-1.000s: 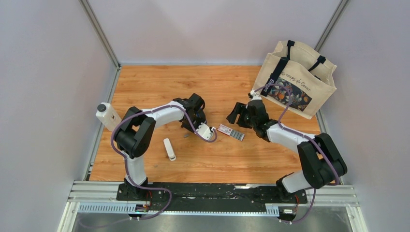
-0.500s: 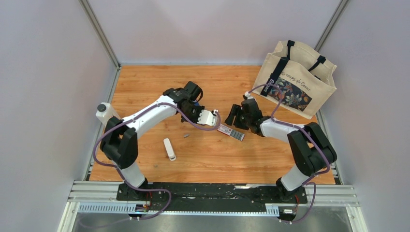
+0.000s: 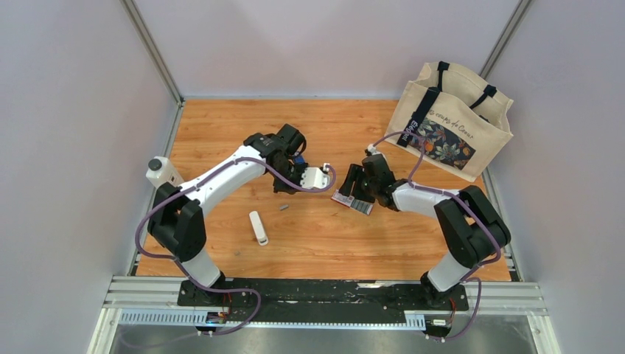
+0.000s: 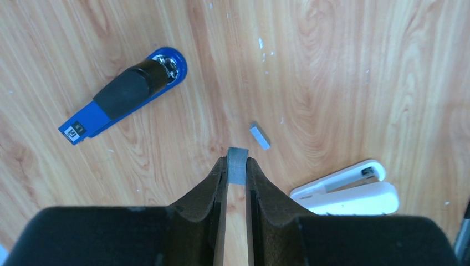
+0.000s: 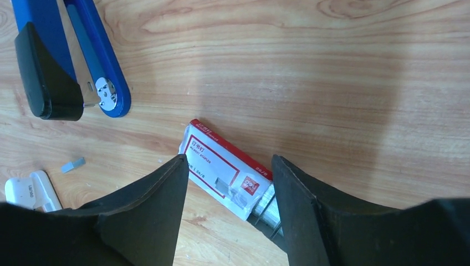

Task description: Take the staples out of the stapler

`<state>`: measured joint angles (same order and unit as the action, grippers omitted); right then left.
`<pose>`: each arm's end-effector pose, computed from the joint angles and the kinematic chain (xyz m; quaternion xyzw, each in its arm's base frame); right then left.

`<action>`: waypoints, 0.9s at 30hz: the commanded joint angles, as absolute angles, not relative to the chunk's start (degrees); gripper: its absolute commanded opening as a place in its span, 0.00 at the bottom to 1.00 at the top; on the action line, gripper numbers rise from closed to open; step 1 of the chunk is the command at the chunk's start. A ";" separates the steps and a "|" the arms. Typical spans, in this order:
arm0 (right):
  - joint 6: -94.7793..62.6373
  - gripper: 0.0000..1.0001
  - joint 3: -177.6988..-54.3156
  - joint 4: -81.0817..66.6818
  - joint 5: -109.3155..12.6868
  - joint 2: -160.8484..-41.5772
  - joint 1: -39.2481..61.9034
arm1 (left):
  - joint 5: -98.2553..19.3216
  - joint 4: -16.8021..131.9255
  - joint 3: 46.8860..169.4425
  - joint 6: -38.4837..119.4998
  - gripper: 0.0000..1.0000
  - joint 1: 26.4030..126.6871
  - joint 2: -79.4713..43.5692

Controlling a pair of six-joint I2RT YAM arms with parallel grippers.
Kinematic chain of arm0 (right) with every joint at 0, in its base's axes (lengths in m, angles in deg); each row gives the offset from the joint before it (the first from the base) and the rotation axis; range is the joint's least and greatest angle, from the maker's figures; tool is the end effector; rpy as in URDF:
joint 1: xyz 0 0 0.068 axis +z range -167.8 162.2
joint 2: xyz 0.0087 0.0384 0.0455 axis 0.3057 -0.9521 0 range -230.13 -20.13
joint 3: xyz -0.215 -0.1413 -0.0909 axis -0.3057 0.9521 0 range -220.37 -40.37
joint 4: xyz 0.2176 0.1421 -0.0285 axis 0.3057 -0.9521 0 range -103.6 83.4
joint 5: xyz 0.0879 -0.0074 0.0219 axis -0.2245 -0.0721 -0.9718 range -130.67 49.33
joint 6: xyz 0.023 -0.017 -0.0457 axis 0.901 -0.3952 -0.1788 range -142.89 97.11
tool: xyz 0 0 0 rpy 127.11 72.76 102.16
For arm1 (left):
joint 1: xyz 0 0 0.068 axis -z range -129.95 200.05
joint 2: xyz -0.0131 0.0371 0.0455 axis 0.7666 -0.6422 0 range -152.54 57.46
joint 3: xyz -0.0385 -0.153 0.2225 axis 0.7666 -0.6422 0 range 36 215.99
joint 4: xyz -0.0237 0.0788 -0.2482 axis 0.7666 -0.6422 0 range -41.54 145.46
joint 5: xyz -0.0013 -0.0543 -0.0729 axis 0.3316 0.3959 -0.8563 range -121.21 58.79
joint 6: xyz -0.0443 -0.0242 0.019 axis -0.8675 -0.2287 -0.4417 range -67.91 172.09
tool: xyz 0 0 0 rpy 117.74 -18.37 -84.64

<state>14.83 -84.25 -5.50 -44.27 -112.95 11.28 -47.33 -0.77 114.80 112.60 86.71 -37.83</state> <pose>0.2722 0.1539 0.1507 0.0590 0.9308 0.2223 0.2840 0.2576 -0.2040 0.2611 0.7481 0.6316 -0.1049 0.1743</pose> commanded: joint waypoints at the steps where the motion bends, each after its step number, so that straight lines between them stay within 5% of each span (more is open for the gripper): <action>1: 15.26 0.63 -85.28 -5.63 -44.54 -114.17 14.01 | -54.66 -6.05 120.36 106.77 0.22 86.96 -32.90; 13: 20.71 0.65 -80.28 -6.34 -38.57 -108.03 22.54 | -66.10 -4.40 113.61 96.91 0.22 86.96 -23.23; 27: 10.96 0.71 -86.95 -15.83 -32.94 -104.67 15.69 | -65.84 -2.73 112.37 95.77 0.22 86.96 -22.70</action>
<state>14.50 -84.86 -14.48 -34.89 -104.12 17.40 -63.76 -4.40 112.11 96.75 86.71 -23.62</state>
